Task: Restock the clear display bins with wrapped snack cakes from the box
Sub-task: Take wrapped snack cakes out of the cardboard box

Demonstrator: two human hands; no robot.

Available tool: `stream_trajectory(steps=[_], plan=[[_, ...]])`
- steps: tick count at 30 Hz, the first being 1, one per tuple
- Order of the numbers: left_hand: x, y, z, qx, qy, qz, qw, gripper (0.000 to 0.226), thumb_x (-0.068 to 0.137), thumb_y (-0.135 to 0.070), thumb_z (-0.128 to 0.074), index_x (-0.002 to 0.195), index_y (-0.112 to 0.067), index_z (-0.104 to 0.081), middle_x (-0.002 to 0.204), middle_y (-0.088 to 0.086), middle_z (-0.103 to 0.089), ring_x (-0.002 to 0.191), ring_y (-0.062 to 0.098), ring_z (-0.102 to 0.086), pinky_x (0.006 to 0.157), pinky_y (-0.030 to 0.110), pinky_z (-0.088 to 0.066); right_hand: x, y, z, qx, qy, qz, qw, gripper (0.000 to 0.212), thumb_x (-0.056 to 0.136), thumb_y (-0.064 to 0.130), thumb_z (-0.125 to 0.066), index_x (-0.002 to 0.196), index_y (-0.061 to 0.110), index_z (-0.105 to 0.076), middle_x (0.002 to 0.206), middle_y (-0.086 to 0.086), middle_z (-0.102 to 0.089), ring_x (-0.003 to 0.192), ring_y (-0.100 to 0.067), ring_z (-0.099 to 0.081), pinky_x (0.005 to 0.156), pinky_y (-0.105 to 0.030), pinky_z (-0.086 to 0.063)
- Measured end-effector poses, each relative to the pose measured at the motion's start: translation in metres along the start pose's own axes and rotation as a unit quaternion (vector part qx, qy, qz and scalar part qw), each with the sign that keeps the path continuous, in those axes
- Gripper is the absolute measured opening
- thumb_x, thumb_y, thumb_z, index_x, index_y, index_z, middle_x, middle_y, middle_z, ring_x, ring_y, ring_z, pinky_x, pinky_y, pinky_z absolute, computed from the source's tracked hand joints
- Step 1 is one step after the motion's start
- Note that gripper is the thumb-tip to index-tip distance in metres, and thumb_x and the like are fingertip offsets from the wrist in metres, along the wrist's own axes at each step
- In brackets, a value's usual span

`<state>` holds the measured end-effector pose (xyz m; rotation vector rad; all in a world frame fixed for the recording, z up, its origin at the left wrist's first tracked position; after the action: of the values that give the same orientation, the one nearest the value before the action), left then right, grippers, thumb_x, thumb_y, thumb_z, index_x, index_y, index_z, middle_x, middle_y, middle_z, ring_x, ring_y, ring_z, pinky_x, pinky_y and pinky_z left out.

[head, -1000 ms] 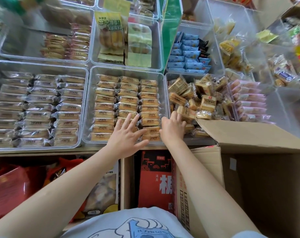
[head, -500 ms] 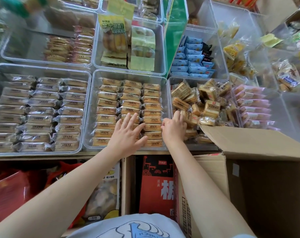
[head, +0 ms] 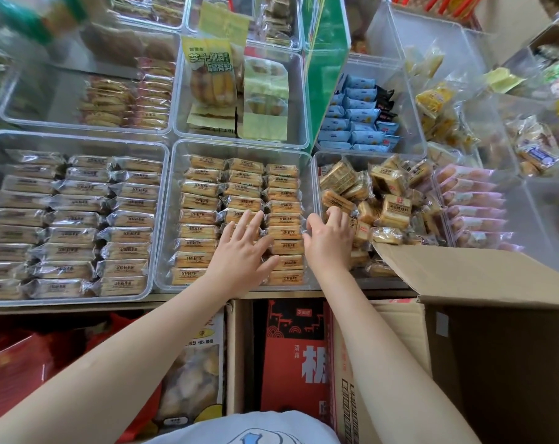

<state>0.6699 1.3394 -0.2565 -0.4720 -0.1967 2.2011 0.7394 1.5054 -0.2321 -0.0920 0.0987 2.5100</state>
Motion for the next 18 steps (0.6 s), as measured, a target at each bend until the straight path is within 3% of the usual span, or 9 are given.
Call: stream_trajectory(steps=[6,11,16,18], plan=[[0.007,0.008,-0.003,0.010,0.018,0.024,1.000,0.066,0.101,-0.064,-0.017,0.159,-0.034,-0.020,0.169,0.008,0.009,0.154,0.029,0.016,0.123,0.050,0.002,0.014,0.001,-0.008,-0.025,0.042,0.000,0.999,0.016,0.100,0.028,-0.054,0.108,0.020,-0.065,0.145,-0.013,-0.039,0.133,-0.032,-0.033,0.107,-0.047,-0.032],[0.011,0.010,-0.005,0.007,0.019,0.010,1.000,0.083,0.085,-0.069,0.005,0.158,-0.037,-0.020,0.169,0.007,0.008,0.154,0.028,0.015,0.123,0.050,0.002,0.015,0.004,-0.010,-0.028,0.026,0.005,0.999,0.018,0.099,0.014,-0.046,0.105,0.015,-0.063,0.143,-0.016,-0.040,0.133,-0.033,-0.033,0.108,-0.049,-0.030],[0.011,0.012,-0.008,-0.004,0.007,0.004,1.000,0.081,0.087,-0.069,0.001,0.158,-0.037,-0.023,0.169,0.008,0.004,0.155,0.029,0.013,0.123,0.052,0.000,0.014,-0.001,-0.009,-0.018,0.070,-0.002,0.997,0.019,0.101,0.021,-0.049,0.113,0.023,-0.063,0.161,-0.016,-0.021,0.149,-0.036,-0.013,0.116,-0.054,-0.018],[0.010,0.012,-0.010,-0.008,0.000,0.005,1.000,0.080,0.088,-0.069,-0.001,0.158,-0.037,-0.024,0.170,0.008,0.002,0.155,0.029,0.011,0.123,0.052,-0.001,0.016,-0.001,-0.009,-0.017,0.083,-0.005,0.996,0.017,0.102,0.025,-0.049,0.108,0.024,-0.065,0.162,-0.014,-0.020,0.150,-0.035,-0.010,0.118,-0.054,-0.015]])
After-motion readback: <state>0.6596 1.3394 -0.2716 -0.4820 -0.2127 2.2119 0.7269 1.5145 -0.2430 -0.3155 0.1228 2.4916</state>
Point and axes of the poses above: each hand's wrist, its own x-axis towards the middle knuckle, its own z-axis out of the back of the hand, y = z × x, the point moved 2 cm from there along x, towards the middle knuckle
